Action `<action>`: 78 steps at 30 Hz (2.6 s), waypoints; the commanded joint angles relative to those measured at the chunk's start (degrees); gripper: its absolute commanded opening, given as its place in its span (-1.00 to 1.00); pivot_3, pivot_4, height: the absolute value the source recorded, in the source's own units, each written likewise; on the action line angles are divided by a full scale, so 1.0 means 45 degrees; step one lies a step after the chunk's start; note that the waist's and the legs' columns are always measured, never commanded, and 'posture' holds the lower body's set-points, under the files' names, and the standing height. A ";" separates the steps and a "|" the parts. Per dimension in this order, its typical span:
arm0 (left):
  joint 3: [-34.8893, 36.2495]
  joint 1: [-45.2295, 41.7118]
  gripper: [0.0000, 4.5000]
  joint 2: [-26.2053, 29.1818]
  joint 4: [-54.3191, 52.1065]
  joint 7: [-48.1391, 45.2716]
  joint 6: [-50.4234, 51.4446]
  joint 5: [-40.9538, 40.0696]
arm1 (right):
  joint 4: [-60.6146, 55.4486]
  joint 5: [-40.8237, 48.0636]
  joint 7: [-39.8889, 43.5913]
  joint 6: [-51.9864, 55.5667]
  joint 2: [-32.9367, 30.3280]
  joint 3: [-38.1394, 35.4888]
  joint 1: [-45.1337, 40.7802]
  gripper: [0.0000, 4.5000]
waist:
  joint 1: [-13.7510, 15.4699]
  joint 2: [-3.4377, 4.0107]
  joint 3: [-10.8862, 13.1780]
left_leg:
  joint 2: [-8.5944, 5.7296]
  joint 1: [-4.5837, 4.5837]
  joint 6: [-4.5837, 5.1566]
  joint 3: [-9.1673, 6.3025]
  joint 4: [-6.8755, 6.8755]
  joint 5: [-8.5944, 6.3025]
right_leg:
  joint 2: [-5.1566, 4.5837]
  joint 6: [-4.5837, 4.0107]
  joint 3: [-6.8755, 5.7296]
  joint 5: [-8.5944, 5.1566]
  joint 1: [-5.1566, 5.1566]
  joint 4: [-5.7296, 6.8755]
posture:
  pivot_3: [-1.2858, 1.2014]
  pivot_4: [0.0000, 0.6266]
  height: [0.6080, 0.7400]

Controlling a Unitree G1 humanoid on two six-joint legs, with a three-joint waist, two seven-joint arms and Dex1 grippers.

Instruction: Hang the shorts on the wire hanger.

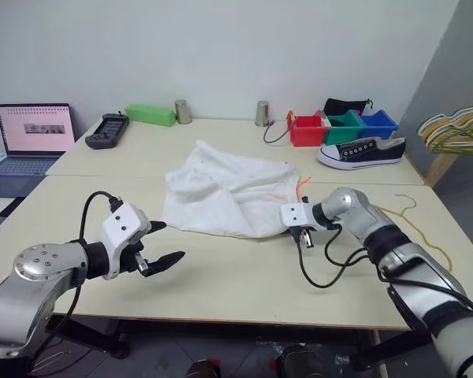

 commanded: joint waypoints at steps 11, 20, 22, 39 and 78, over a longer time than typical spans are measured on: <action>-0.2909 -0.6584 0.94 -0.2087 0.9240 0.1139 -0.6880 0.4253 | -0.3922 0.0257 0.0795 0.2485 -0.0574 -0.0322 0.1393 -0.99 | 0.0235 -0.0009 -0.0006 | -0.0002 -0.0021 -0.0001 0.0004 0.0012 0.0001 | 0.0001 0.0117 -0.0012 0.0066 -0.0012 -0.0014 | -0.07 -0.90 1.00; -0.4376 -0.9672 0.94 -0.2469 1.5181 0.1126 -1.0219 0.6371 | -0.4367 0.0309 0.0671 0.3017 -0.0583 -0.0397 0.1439 -0.99 | -0.0033 -0.0009 -0.0005 | -0.0003 -0.0046 -0.0002 0.0012 0.0006 -0.0001 | 0.0002 0.0120 -0.0011 0.0062 -0.0028 -0.0025 | -0.10 -0.90 1.00; -0.4345 -1.0045 0.85 -0.2549 1.5919 0.1076 -1.0634 0.6422 | -0.4400 0.0311 0.0624 0.3086 -0.0589 -0.0408 0.1464 -1.00 | -0.0090 -0.0009 -0.0005 | -0.0002 -0.0048 -0.0004 0.0012 0.0006 -0.0002 | 0.0001 0.0121 -0.0010 0.0062 -0.0029 -0.0026 | -0.10 -0.90 1.00; -0.2522 -0.8983 -0.60 -0.0874 1.2801 -0.2837 -0.8400 0.3781 | -0.4382 0.0562 0.0438 0.3402 -0.0583 -0.0532 0.1377 -1.00 | -0.0507 -0.0005 -0.0002 | 0.0000 -0.0056 -0.0006 0.0010 -0.0007 -0.0003 | -0.0001 0.0123 -0.0007 0.0061 -0.0041 -0.0022 | -0.09 -0.90 1.00; -0.1371 -0.3910 0.86 -0.1095 0.7636 -0.3785 -0.1700 0.1050 | -0.7247 0.1442 0.0585 0.5506 -0.1352 -0.0749 0.2536 -1.00 | -0.0827 -0.0013 -0.0005 | 0.0012 -0.0044 -0.0015 0.0002 -0.0020 -0.0009 | -0.0010 0.0101 -0.0016 0.0046 -0.0047 -0.0016 | -0.13 -0.91 1.00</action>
